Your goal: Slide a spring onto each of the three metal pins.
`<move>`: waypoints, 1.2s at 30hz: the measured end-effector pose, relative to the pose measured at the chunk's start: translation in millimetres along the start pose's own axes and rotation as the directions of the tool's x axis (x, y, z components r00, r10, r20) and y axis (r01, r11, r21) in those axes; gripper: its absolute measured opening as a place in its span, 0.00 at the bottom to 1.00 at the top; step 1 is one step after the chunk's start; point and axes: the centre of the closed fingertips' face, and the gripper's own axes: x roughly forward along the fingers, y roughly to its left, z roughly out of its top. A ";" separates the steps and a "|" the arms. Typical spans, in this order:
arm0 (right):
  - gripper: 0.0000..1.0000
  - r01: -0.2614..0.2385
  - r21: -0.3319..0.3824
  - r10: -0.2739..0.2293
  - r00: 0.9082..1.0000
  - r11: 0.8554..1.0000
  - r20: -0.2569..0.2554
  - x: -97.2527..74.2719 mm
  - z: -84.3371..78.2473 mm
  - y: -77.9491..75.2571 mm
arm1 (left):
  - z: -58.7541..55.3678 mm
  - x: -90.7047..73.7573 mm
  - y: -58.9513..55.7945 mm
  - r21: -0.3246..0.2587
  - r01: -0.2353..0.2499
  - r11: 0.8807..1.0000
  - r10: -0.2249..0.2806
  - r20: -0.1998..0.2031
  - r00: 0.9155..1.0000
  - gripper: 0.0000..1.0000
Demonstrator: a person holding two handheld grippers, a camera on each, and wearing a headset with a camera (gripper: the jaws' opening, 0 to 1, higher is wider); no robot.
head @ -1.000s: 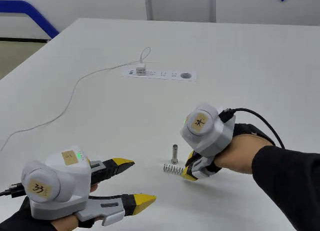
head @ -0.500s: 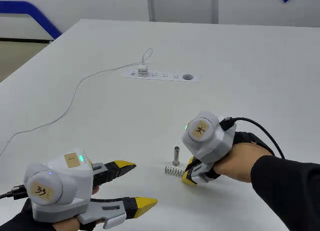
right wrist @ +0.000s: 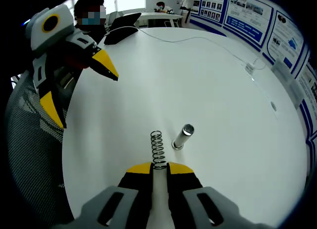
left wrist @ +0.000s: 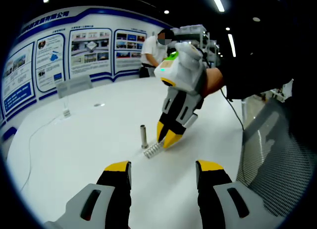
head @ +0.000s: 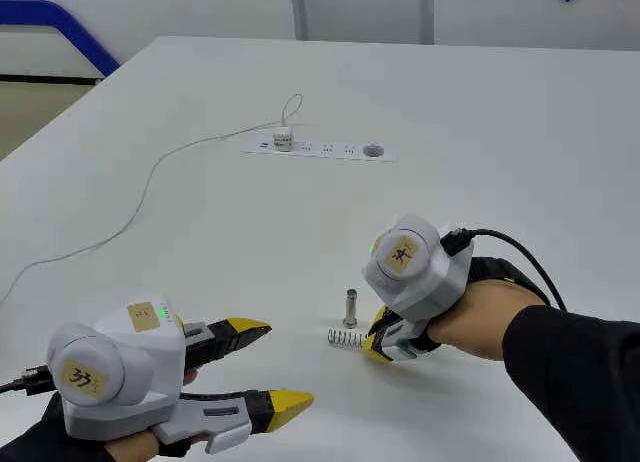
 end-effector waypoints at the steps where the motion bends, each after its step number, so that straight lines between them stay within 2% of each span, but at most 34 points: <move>1: 0.12 0.002 0.000 -0.002 1.000 1.000 0.001 -0.4 0.4 -0.3 | 0.2 0.0 -0.2 -0.001 0.000 1.000 0.000 0.001 1.000 0.54; 20: 0.12 0.019 -0.033 -0.019 1.000 0.999 -0.008 -18.2 13.1 -0.9 | 1.2 0.1 -0.7 0.004 0.003 1.000 -0.003 0.004 1.000 0.54; 36: 0.11 0.009 -0.058 -0.011 0.999 0.998 -0.038 -27.1 15.0 1.3 | 2.6 0.5 -1.6 0.009 0.005 1.000 -0.005 0.007 1.000 0.54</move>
